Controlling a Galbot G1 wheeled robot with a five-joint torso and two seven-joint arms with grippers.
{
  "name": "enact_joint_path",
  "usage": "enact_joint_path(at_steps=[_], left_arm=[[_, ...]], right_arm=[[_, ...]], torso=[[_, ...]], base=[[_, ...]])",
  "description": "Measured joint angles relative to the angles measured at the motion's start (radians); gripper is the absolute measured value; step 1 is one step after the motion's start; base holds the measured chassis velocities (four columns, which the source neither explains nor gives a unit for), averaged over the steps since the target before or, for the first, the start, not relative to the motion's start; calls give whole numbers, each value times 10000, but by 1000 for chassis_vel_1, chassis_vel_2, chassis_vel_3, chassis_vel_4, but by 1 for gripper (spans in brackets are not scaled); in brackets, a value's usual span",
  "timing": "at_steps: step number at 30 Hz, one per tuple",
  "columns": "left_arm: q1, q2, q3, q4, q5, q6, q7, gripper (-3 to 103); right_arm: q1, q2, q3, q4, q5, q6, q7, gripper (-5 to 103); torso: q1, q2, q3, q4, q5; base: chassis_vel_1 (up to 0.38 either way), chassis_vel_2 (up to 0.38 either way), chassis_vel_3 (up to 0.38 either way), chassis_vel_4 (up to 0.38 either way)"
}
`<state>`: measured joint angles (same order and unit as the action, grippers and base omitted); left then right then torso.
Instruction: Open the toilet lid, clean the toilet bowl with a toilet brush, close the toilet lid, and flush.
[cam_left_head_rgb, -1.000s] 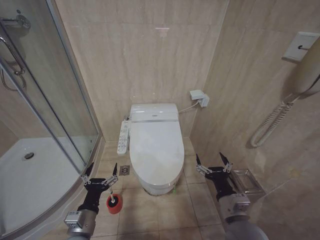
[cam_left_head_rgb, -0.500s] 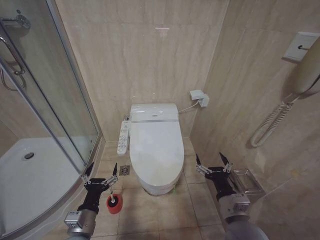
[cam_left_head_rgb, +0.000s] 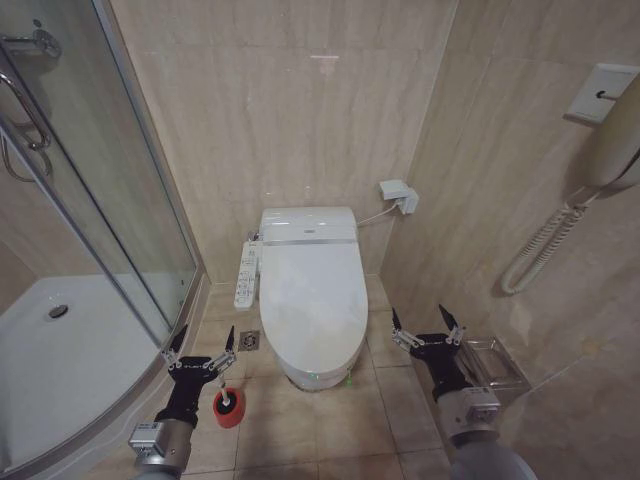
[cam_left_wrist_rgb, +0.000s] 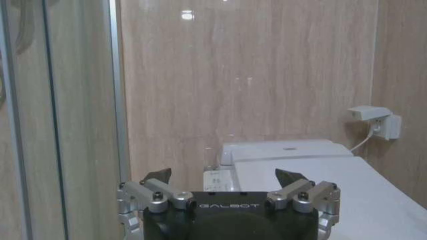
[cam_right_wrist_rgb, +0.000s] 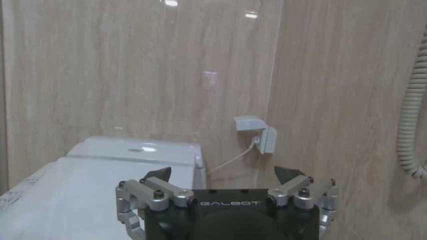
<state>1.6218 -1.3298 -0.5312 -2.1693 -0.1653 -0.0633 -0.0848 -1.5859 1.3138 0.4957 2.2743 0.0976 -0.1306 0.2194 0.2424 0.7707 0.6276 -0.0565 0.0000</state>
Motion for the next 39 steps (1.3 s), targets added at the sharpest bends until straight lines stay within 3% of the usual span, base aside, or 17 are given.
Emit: enact_joint_path(at_steps=[39], left_arm=[[0, 0, 0, 0, 0, 0, 0, 100]], right_arm=[[0, 0, 0, 0, 0, 0, 1, 100]], torso=[[0, 0, 0, 0, 0]], base=[[0, 0, 0, 0]])
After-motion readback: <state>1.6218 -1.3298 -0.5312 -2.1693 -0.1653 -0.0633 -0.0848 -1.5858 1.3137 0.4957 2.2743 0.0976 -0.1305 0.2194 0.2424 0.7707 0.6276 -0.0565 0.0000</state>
